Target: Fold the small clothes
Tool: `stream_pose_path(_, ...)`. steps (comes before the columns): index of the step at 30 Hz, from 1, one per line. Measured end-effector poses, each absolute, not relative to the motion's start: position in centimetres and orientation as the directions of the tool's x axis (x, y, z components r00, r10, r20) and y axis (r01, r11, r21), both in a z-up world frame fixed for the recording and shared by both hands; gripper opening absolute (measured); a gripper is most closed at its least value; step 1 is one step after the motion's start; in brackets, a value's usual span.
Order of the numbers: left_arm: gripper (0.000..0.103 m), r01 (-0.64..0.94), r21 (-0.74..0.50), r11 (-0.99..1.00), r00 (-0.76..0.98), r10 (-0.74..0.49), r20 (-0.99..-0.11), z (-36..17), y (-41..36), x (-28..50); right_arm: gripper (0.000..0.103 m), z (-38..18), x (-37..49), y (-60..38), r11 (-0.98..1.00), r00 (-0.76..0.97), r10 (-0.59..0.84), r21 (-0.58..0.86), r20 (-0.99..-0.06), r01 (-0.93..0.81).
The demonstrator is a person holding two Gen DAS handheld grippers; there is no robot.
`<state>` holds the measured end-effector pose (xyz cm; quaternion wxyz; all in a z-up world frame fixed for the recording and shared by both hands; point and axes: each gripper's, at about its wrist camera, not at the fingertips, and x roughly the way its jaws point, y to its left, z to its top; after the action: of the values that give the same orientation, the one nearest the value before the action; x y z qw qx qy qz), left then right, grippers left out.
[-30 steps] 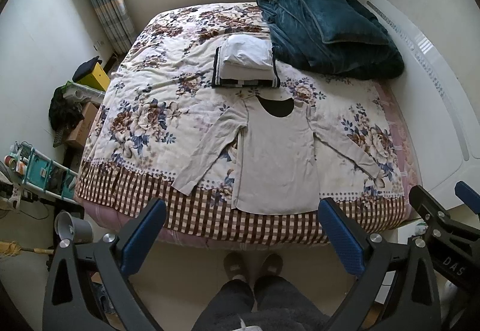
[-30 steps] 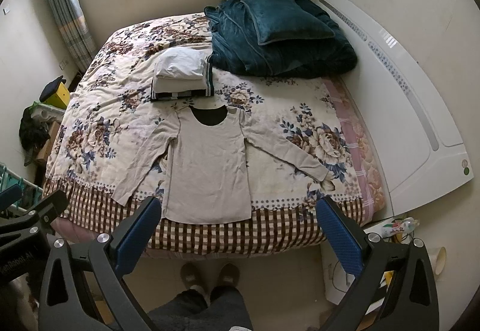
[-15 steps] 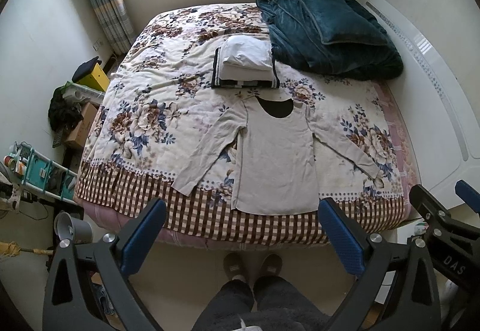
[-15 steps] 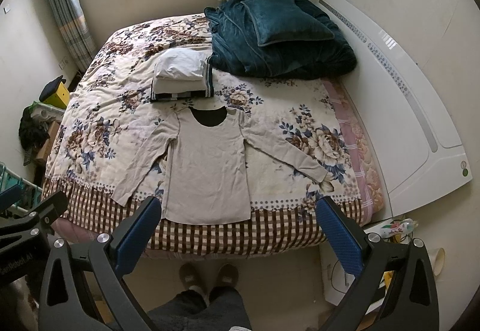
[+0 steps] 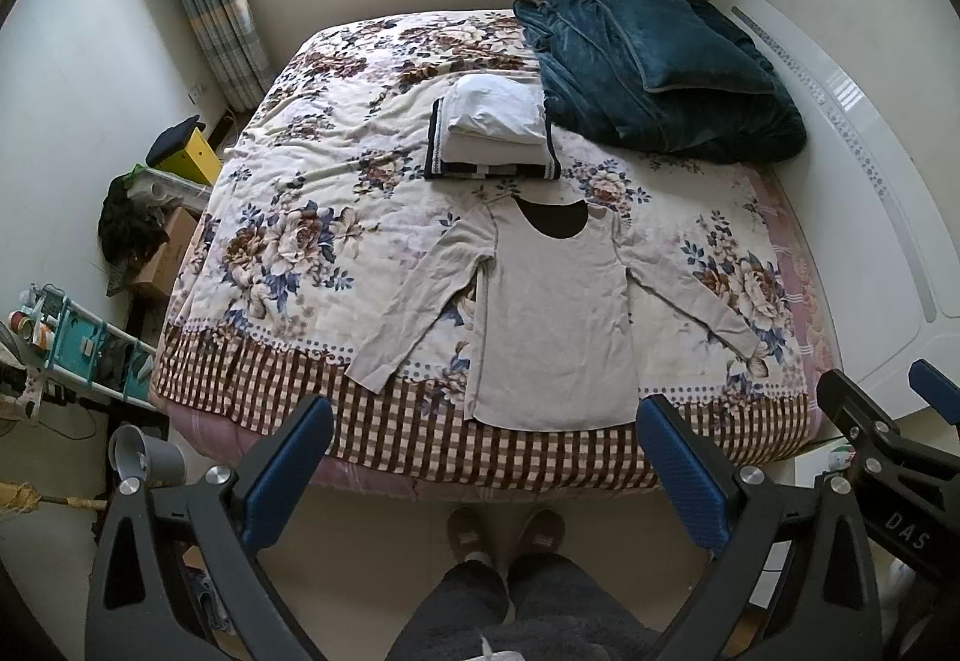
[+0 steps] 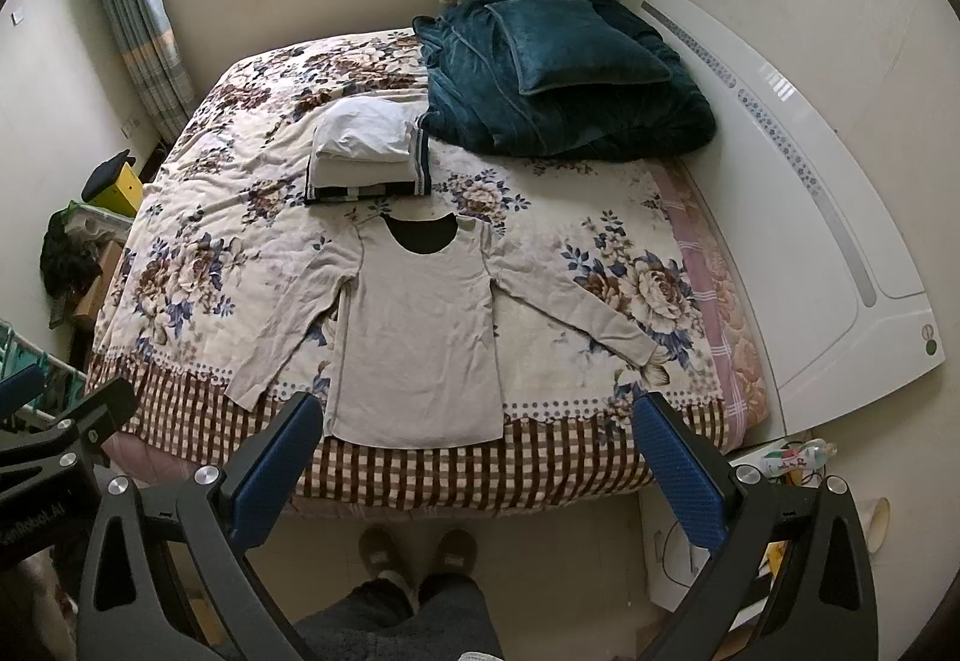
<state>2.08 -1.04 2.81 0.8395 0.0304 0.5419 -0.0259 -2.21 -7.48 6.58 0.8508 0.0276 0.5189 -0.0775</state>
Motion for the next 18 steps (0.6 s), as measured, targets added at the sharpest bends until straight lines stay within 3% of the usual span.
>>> stream_pose_path(18,0.103,0.08,0.016,0.997,0.415,-0.018,-0.909,2.64,-0.73,1.55,0.103,6.9,-2.23,-7.36,0.987,0.453,-0.101,-0.031,-0.886,0.159)
